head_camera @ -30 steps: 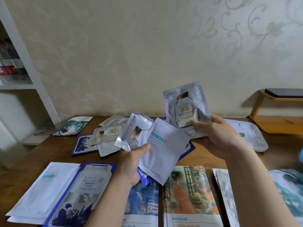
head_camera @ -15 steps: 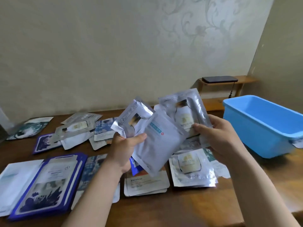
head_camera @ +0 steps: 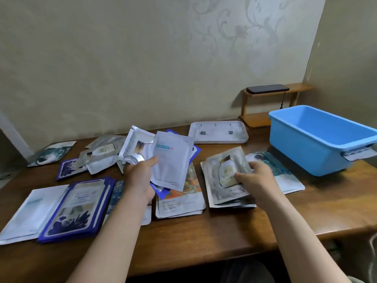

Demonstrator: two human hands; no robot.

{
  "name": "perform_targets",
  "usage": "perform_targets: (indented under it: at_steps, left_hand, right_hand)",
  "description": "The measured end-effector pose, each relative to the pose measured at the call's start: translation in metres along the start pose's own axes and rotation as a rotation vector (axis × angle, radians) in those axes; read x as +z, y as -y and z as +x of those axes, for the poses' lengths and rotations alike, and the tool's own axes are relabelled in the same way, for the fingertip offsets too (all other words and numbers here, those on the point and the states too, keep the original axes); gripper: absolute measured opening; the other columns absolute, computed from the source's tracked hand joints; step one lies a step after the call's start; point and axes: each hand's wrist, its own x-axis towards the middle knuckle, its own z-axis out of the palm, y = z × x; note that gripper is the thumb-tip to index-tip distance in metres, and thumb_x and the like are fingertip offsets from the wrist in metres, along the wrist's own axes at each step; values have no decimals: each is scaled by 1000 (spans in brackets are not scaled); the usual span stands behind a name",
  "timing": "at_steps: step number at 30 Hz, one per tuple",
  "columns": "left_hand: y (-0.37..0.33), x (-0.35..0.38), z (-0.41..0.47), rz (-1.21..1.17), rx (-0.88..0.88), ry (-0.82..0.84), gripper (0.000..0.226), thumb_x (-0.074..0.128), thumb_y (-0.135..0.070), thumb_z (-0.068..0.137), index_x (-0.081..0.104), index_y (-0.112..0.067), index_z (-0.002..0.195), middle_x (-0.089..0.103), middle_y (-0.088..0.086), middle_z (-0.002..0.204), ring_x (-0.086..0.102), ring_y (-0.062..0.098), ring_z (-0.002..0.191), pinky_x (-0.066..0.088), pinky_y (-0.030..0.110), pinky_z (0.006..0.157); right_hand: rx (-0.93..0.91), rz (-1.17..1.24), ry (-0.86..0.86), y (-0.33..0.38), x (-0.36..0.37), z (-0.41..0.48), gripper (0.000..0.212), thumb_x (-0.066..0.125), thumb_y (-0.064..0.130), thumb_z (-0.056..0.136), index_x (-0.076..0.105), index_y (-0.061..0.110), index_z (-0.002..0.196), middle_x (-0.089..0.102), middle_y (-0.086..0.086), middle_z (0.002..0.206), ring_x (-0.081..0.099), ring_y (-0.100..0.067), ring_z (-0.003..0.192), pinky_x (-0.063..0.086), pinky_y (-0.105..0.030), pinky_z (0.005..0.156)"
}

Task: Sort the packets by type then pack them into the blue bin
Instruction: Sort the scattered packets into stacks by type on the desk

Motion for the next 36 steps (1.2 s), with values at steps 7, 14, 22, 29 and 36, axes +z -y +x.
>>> perform_targets:
  at_steps: [7, 14, 22, 29, 36]
  left_hand:
    - [5, -11, -7, 48, -46, 24, 28, 73, -2, 89, 72, -15, 114, 78, 13, 105, 75, 39, 92, 61, 54, 69]
    - [15, -2, -18, 72, -47, 95, 22, 69, 1, 91, 72, -20, 97, 79, 7, 89, 75, 32, 81, 61, 47, 67]
    - [28, 0, -17, 142, -71, 158, 24, 73, -6, 91, 72, -19, 111, 79, 9, 101, 76, 36, 93, 62, 54, 74]
    - [29, 3, -25, 175, -81, 188, 26, 74, -11, 92, 68, -17, 117, 78, 10, 103, 75, 35, 94, 63, 45, 66]
    - [15, -8, -29, 303, -132, 344, 25, 74, -10, 91, 72, -9, 116, 78, 15, 103, 76, 37, 90, 61, 58, 82]
  right_hand:
    - [-181, -874, -198, 8, 11, -13, 37, 57, 27, 94, 47, 8, 124, 51, -20, 127, 49, -38, 110, 39, -41, 82]
    - [-311, -1087, 112, -1, 39, -3, 61, 17, 61, 102, 2, 42, 158, -5, -7, 170, -7, -40, 155, 4, -60, 122]
    - [-266, -1083, 198, -20, 42, 5, 61, 9, 63, 101, -6, 47, 158, -12, -3, 170, -13, -34, 155, -2, -58, 124]
    - [-247, -1019, 221, -15, 37, 3, 59, 15, 57, 103, -2, 45, 158, -8, -4, 170, -9, -33, 156, -2, -58, 123]
    - [-407, -351, -71, 42, 0, -2, 33, 50, 22, 102, 60, 16, 134, 63, -4, 134, 61, -18, 115, 51, -39, 97]
